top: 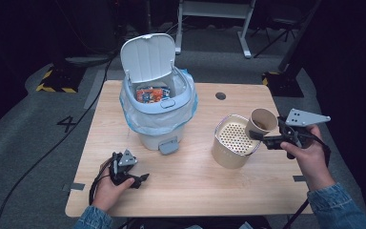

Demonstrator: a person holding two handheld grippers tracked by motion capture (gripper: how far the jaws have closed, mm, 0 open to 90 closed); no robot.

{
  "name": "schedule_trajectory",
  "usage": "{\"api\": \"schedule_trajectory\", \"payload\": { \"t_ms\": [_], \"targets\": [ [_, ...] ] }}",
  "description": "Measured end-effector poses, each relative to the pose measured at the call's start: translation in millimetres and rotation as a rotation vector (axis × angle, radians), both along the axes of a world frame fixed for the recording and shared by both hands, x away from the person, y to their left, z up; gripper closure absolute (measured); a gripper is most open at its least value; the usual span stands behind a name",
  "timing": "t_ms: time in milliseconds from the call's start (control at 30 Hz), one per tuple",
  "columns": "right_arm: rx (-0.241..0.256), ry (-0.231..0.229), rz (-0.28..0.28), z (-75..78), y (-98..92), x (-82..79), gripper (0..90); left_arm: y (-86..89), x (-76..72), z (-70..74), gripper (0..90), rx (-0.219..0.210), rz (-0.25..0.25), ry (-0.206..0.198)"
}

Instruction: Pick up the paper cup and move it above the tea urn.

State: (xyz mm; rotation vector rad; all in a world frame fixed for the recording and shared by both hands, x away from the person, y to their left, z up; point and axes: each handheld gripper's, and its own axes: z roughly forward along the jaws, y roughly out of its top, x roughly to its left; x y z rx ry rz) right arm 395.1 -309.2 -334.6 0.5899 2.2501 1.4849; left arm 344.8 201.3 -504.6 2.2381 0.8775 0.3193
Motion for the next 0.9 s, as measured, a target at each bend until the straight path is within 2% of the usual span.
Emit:
{"api": "schedule_trajectory", "payload": {
  "t_ms": [333,567,767,900],
  "targets": [
    [-0.011,-0.019,-0.058,2.5,-6.7,29.4,31.9,-0.1,-0.1,0.0,14.8,-0.001,0.001,0.001],
    [-0.006,-0.028,-0.087,-4.2,-7.6,46.7,31.9,-0.1,-0.1,0.0,14.8,-0.001,0.0,0.001],
    [-0.013,-0.028,-0.089,-8.1,-6.3,54.8,31.9,0.0,0.0,0.0,14.8,0.0,0.0,0.0],
    [-0.036,-0.037,-0.085,-10.2,-4.6,57.7,31.9,0.0,0.0,0.0,14.8,0.0,0.0,0.0]
  ]
}}
